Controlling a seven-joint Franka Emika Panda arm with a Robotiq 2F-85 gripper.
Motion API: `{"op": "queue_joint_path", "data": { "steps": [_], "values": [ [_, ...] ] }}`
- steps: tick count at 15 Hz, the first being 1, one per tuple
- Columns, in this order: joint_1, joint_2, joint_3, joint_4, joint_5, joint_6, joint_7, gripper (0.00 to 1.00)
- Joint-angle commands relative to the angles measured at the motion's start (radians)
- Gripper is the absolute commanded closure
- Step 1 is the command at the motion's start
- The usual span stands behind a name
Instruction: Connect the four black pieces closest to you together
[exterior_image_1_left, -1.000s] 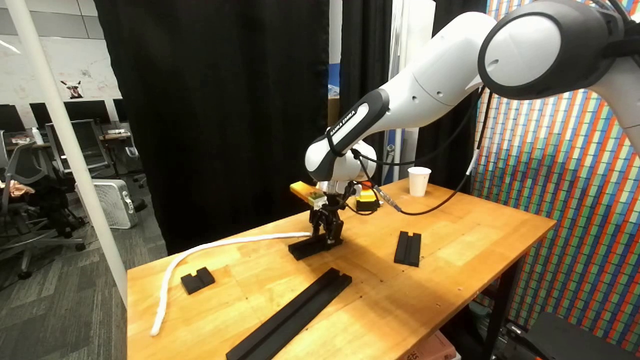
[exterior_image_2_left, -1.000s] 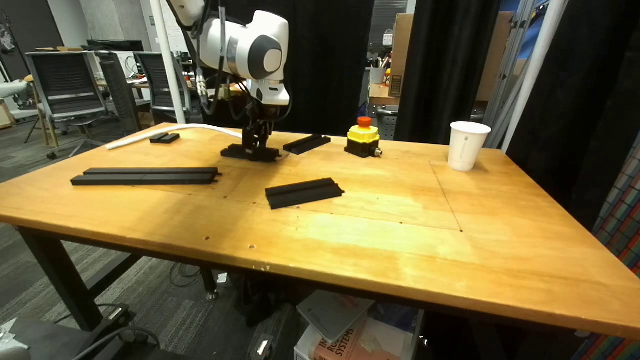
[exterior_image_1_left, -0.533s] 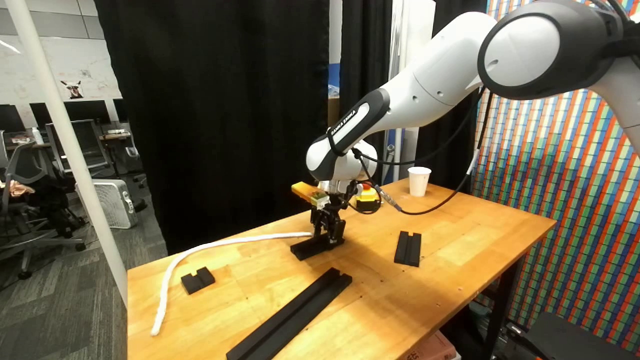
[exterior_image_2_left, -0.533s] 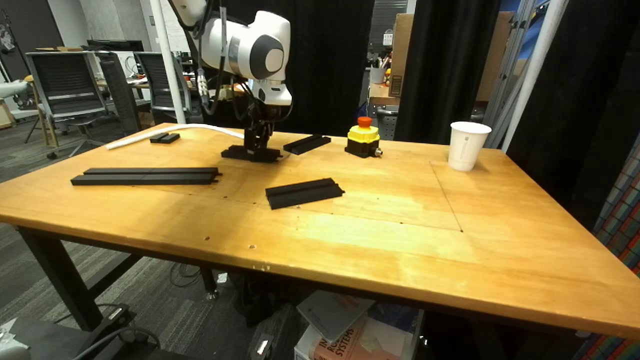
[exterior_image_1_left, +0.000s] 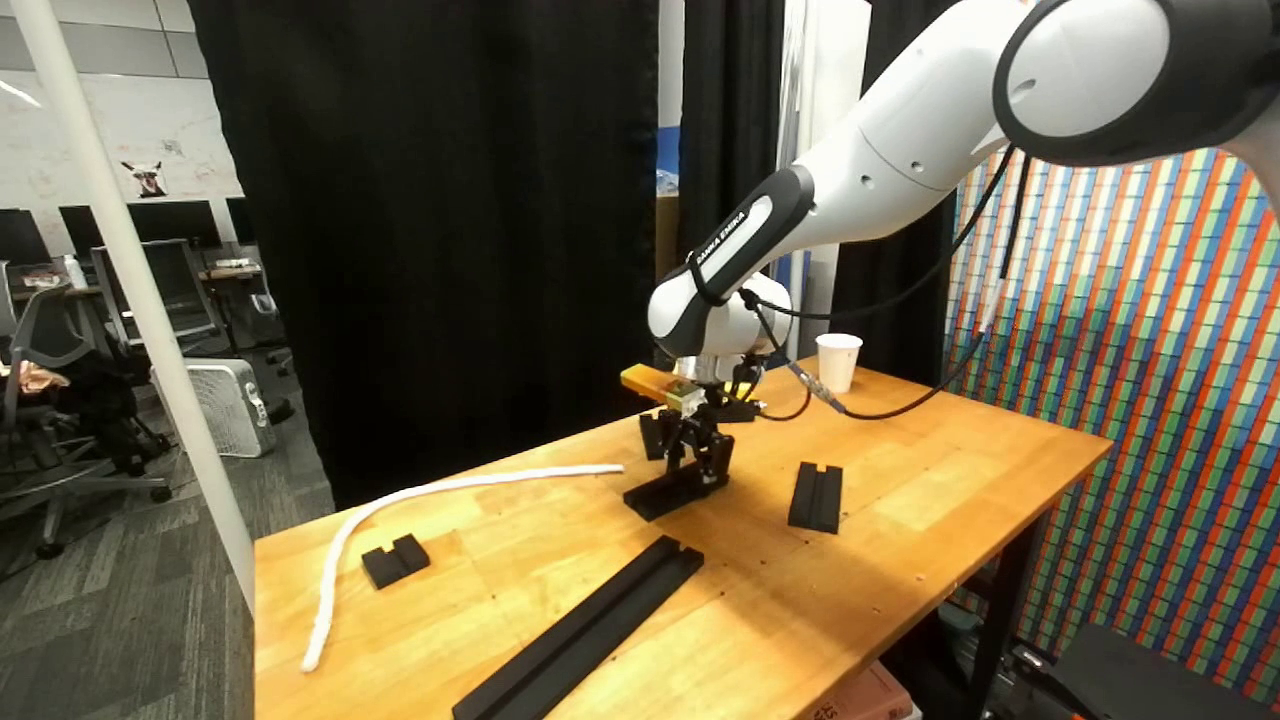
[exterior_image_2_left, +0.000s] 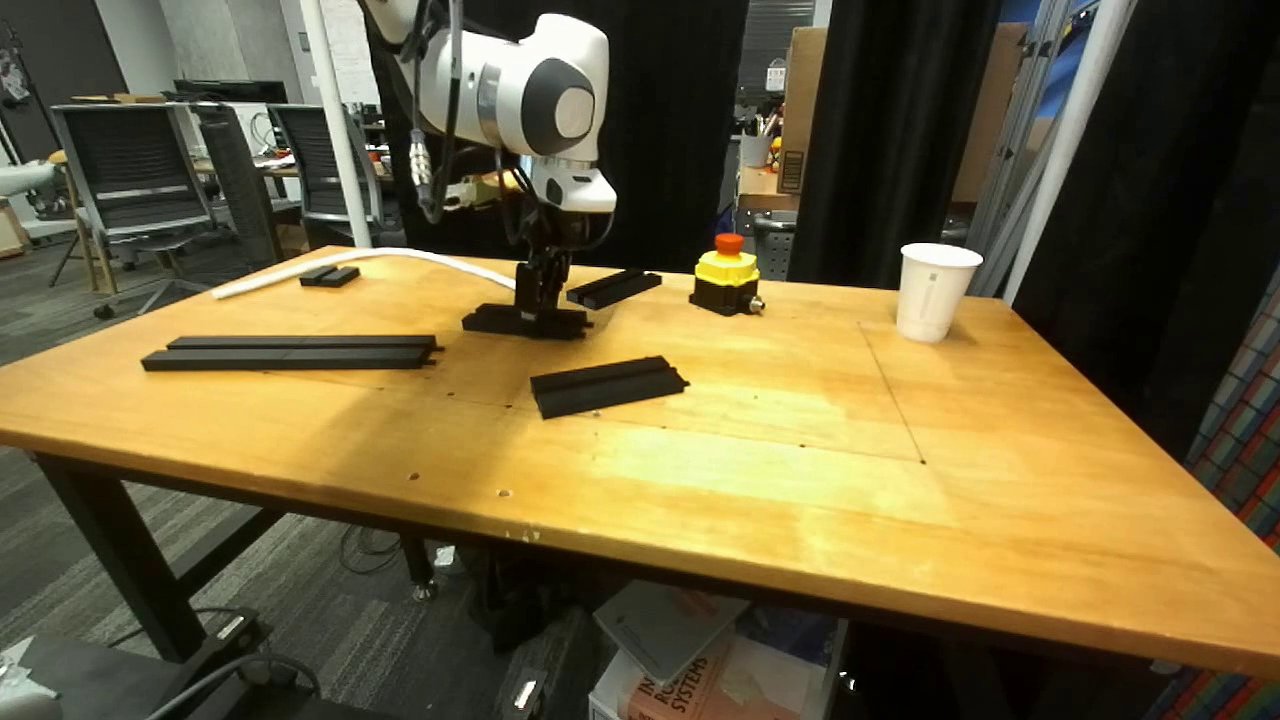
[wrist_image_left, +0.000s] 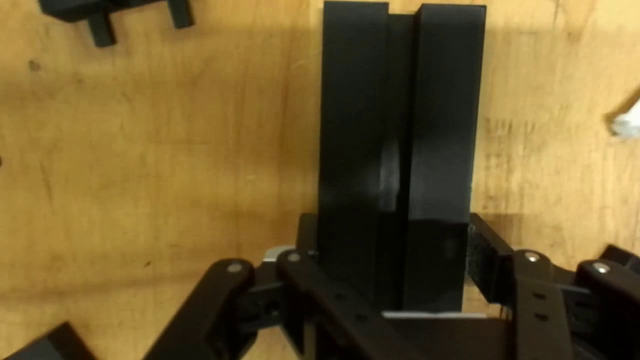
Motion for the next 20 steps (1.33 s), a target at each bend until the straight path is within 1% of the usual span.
{"op": "queue_joint_path", "data": {
  "steps": [1,6,10,13,20],
  "values": [
    [-0.017,-0.122,-0.012,-0.155,-0.010,0.026,-0.058,0.54],
    [-0.035,-0.200,-0.022,-0.269,-0.010,0.033,-0.118,0.54],
    [-0.047,-0.247,-0.007,-0.323,0.021,0.031,-0.188,0.54],
    [-0.048,-0.264,0.001,-0.347,0.049,0.039,-0.218,0.54],
    [-0.033,-0.248,0.018,-0.358,0.067,0.112,-0.201,0.54]
  ]
}}
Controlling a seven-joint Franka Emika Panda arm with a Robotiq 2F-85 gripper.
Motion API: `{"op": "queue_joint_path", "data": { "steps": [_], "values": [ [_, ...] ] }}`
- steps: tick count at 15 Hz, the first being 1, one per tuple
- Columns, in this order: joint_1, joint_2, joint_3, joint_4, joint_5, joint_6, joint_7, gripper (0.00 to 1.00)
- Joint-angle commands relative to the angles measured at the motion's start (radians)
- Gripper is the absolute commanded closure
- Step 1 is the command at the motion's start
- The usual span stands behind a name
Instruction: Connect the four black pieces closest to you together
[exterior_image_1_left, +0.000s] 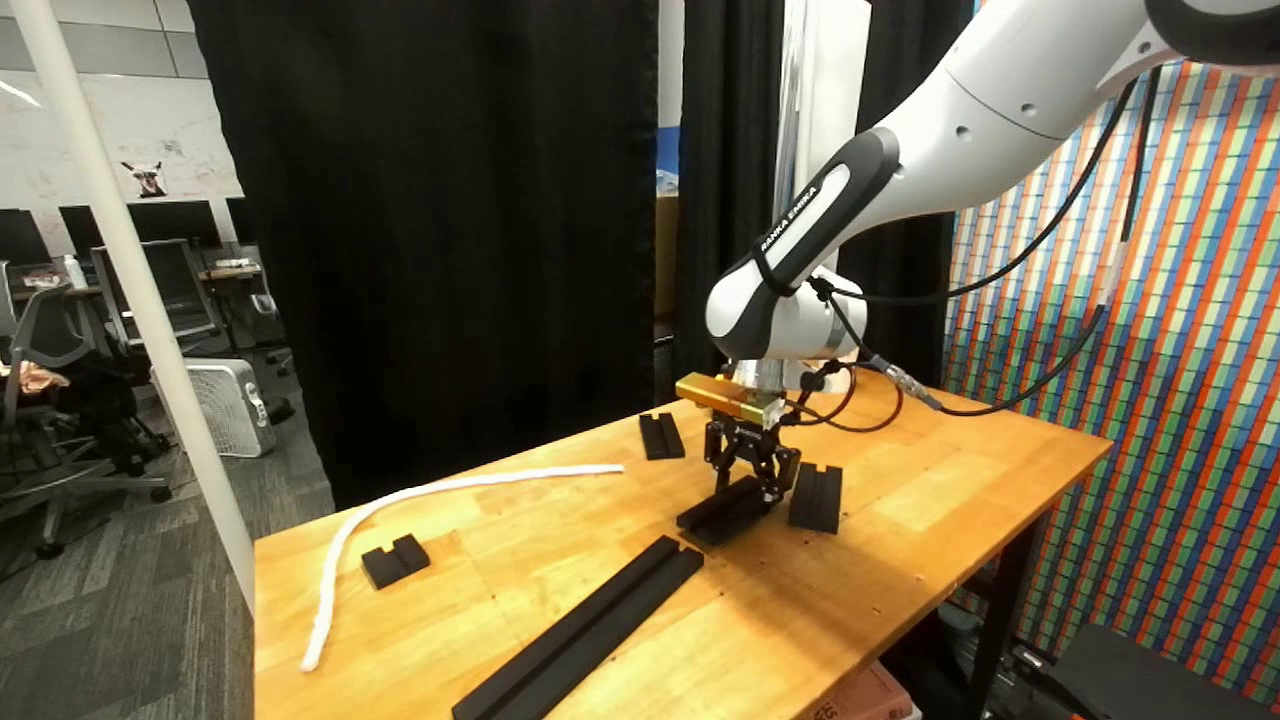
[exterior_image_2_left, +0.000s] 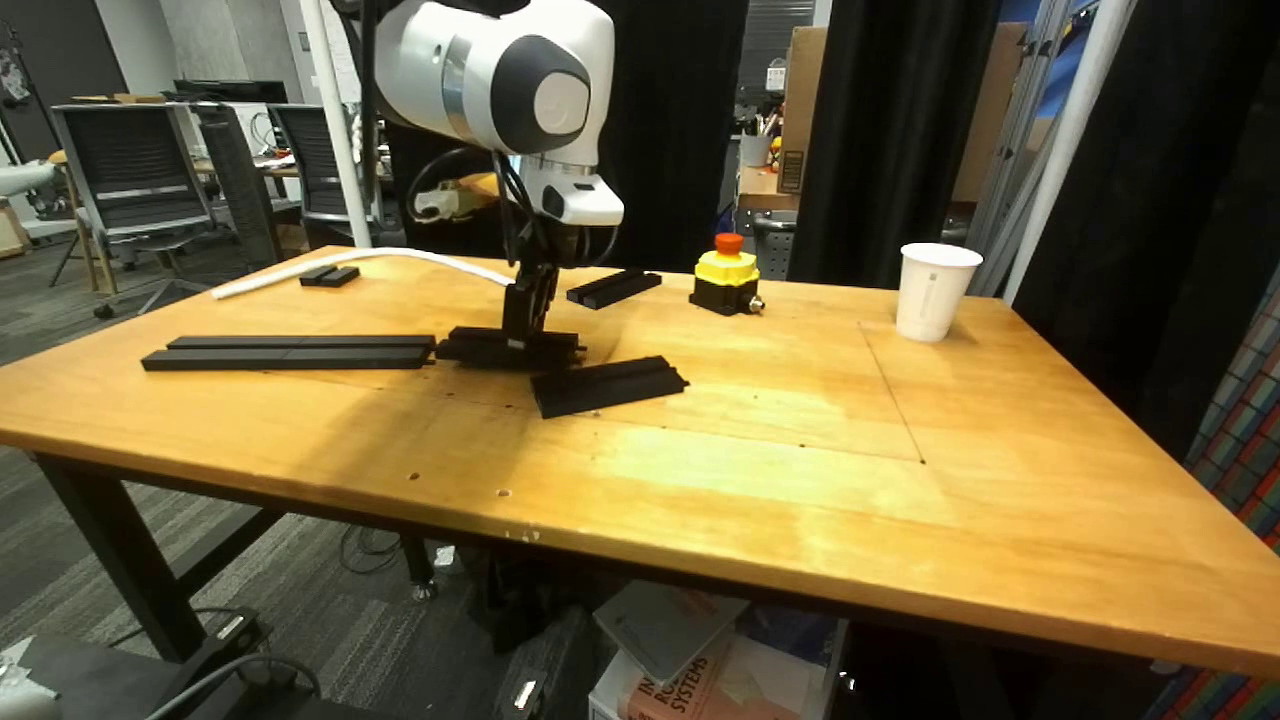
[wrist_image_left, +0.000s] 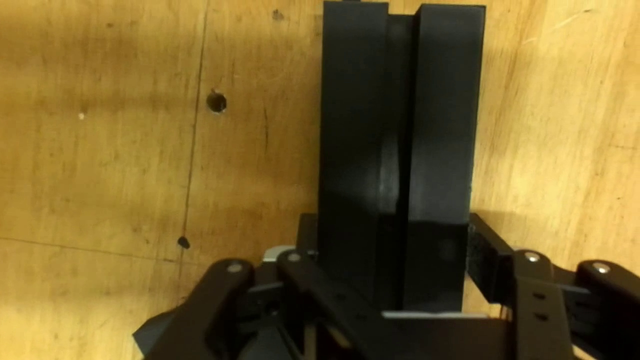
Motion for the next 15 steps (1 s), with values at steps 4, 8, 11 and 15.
{"op": "queue_joint_path", "data": {
  "steps": [4,8,11,15],
  "values": [
    [0.009,-0.016,0.028,-0.028,0.024,0.045,-0.012,0.54],
    [0.011,-0.016,0.039,-0.035,0.026,0.043,-0.012,0.54],
    [0.012,-0.015,0.045,-0.040,0.030,0.043,-0.014,0.54],
    [0.016,-0.009,0.048,-0.033,0.027,0.042,-0.008,0.54]
  ]
}}
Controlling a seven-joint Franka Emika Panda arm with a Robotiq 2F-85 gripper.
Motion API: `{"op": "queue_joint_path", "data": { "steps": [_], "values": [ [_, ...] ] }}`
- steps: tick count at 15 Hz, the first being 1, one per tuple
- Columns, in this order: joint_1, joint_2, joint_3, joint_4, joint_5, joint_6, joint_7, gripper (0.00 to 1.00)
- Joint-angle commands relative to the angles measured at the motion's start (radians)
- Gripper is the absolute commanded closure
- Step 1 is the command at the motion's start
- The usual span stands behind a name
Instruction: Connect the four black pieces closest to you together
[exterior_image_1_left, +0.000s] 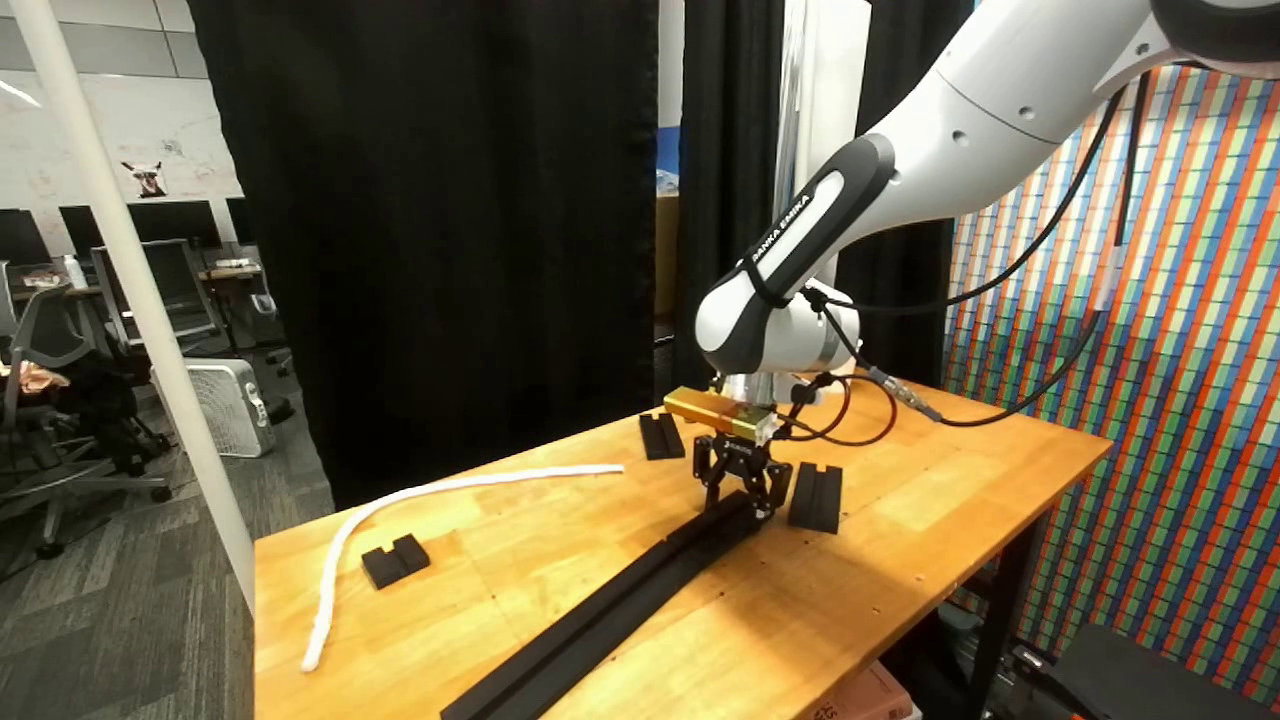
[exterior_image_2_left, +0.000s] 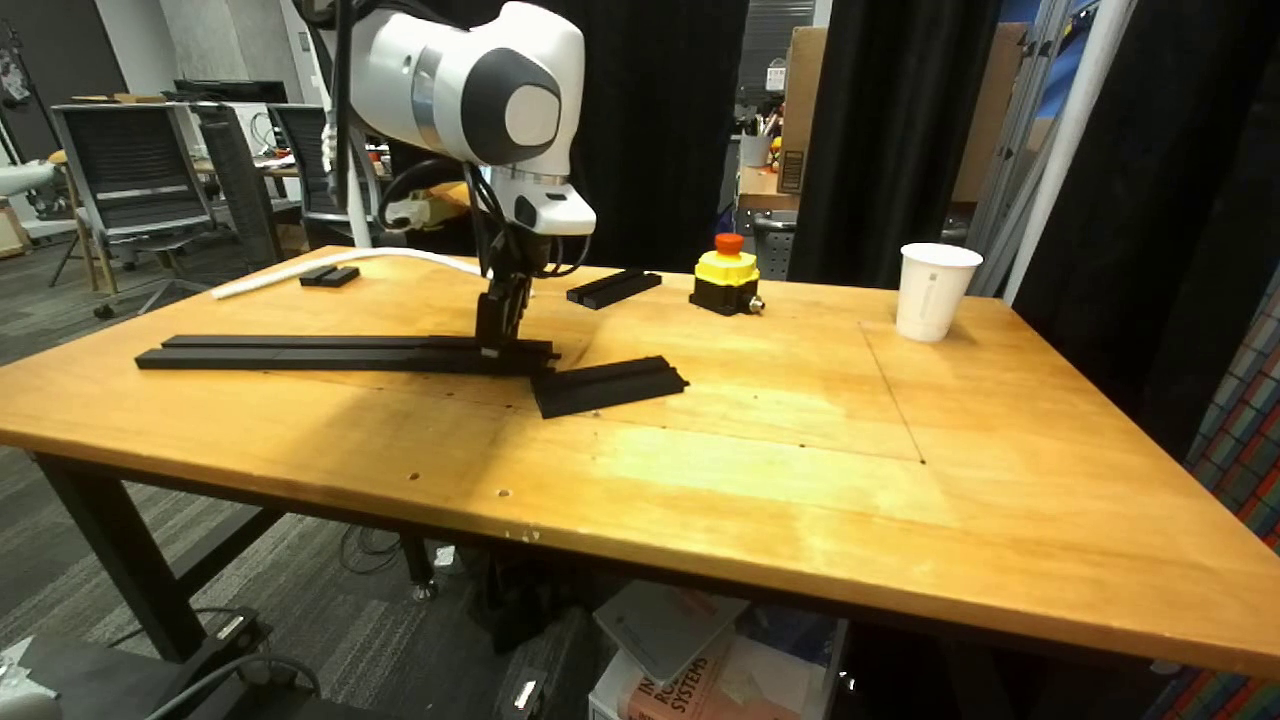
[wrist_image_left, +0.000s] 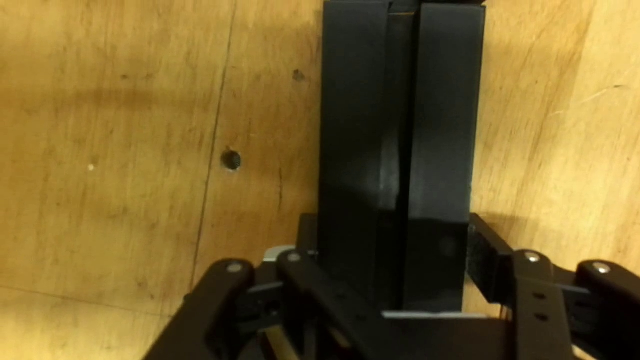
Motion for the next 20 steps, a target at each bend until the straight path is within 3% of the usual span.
{"op": "queue_joint_path", "data": {
  "steps": [1,20],
  "values": [
    [0.009,-0.009,0.005,-0.004,0.024,0.021,-0.006,0.54],
    [0.022,0.029,0.020,0.046,0.041,0.013,0.007,0.54]
  ]
}}
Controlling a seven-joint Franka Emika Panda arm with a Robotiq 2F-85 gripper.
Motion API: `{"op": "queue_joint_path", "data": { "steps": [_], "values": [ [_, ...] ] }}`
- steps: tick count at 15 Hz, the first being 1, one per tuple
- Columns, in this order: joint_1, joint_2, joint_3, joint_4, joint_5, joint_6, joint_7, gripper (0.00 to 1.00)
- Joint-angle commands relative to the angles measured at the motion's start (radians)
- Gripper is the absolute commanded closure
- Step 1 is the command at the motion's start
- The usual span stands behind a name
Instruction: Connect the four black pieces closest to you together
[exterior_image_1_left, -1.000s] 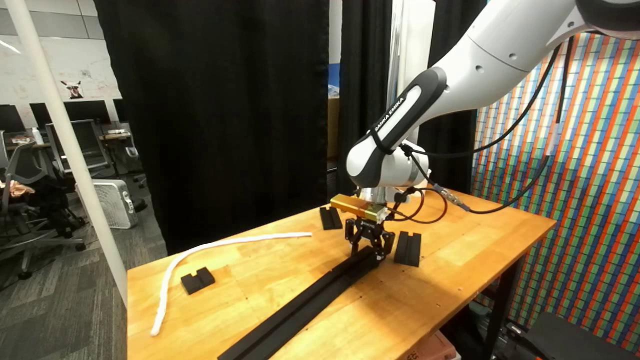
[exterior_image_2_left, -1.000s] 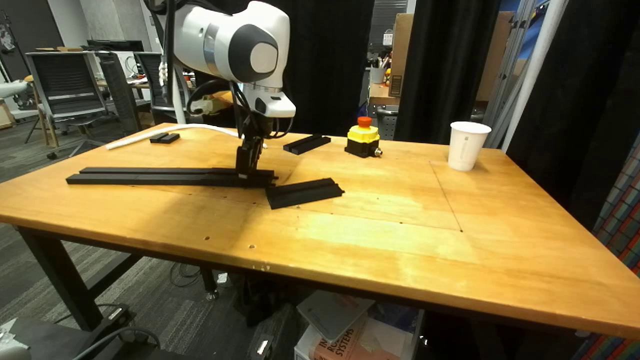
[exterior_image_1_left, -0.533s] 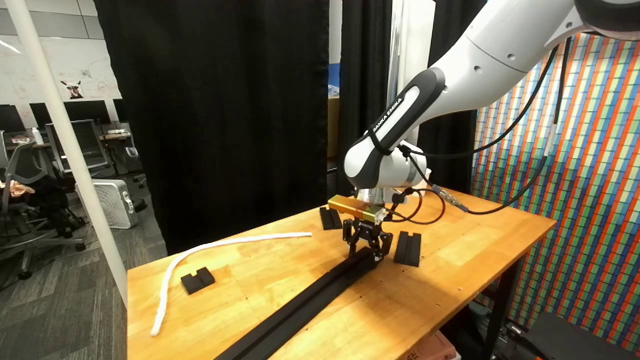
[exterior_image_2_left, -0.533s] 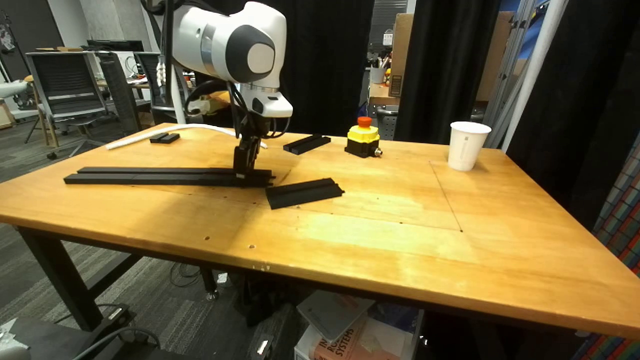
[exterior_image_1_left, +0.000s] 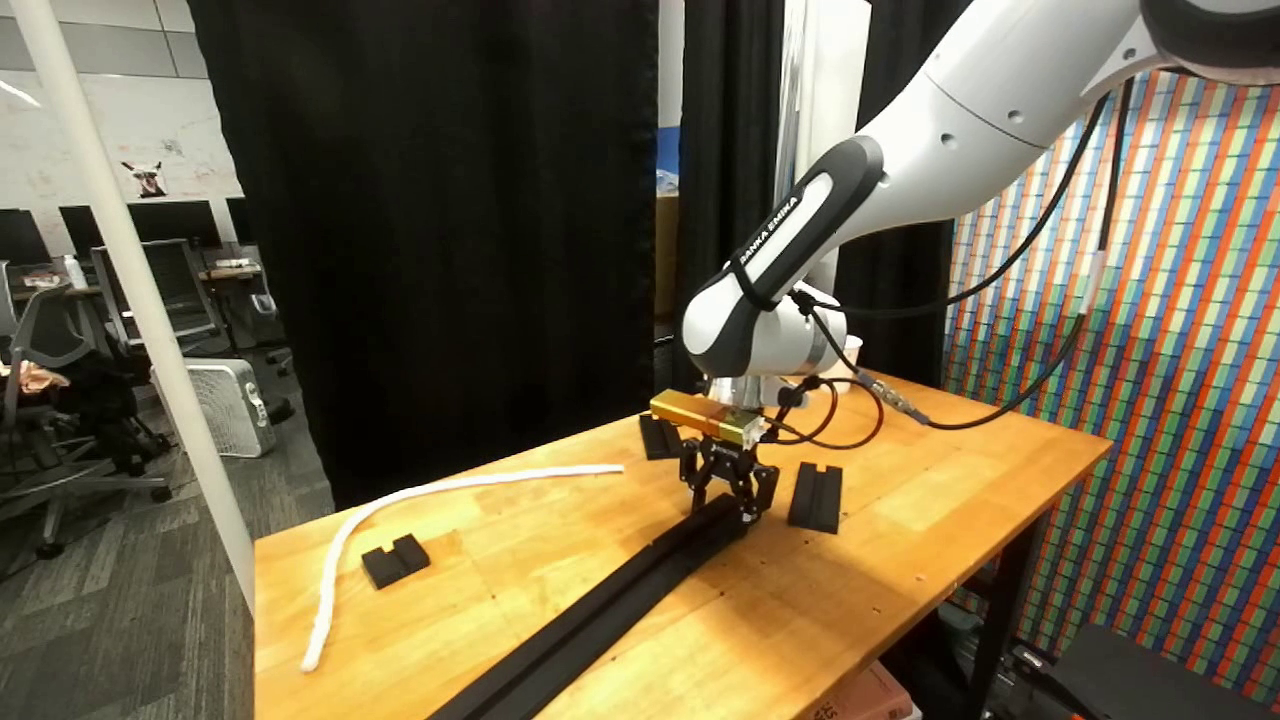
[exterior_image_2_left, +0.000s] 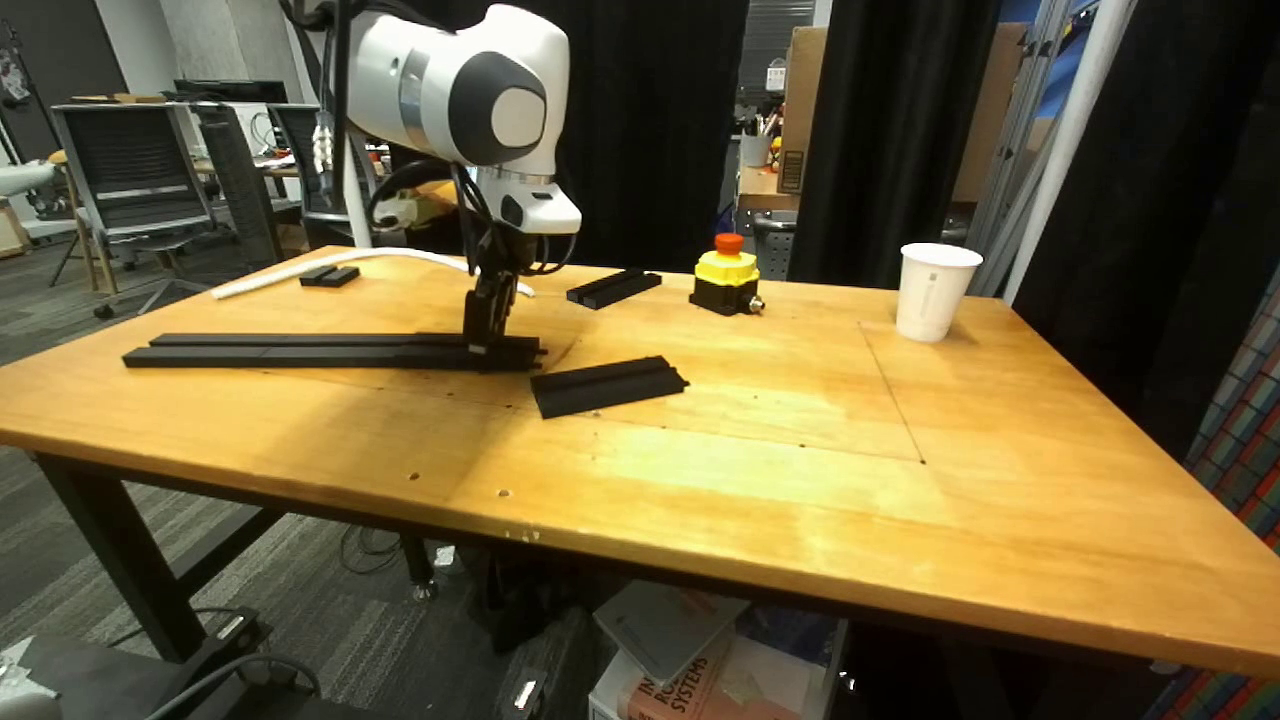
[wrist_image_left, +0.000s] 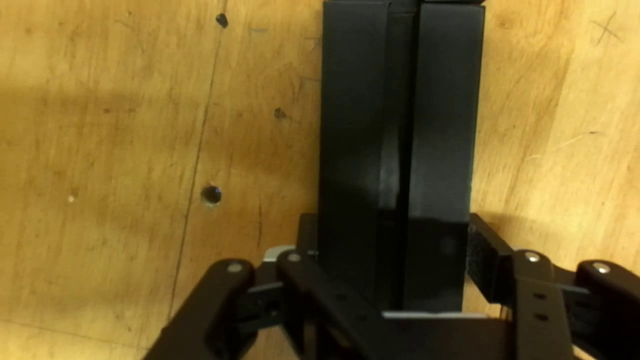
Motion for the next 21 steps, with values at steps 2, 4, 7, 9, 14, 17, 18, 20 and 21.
{"op": "queue_joint_path", "data": {
  "steps": [2,4,7,9,14,17,18,20,21],
  "values": [
    [0.008,0.016,0.000,0.029,0.028,0.011,0.014,0.54],
    [0.009,0.019,-0.002,0.033,0.024,0.010,0.020,0.54],
    [0.010,0.023,-0.003,0.037,0.020,0.009,0.027,0.54],
    [0.011,0.026,-0.003,0.040,0.020,0.010,0.031,0.54],
    [0.015,0.021,0.003,0.033,0.021,0.003,0.026,0.54],
    [0.022,0.010,0.006,0.022,0.017,-0.012,0.025,0.54],
    [0.024,0.007,0.006,0.019,0.014,-0.017,0.023,0.54],
    [0.031,0.003,0.002,0.016,0.003,-0.017,0.033,0.54],
    [0.033,0.003,0.002,0.016,0.002,-0.018,0.033,0.54]
  ]
}}
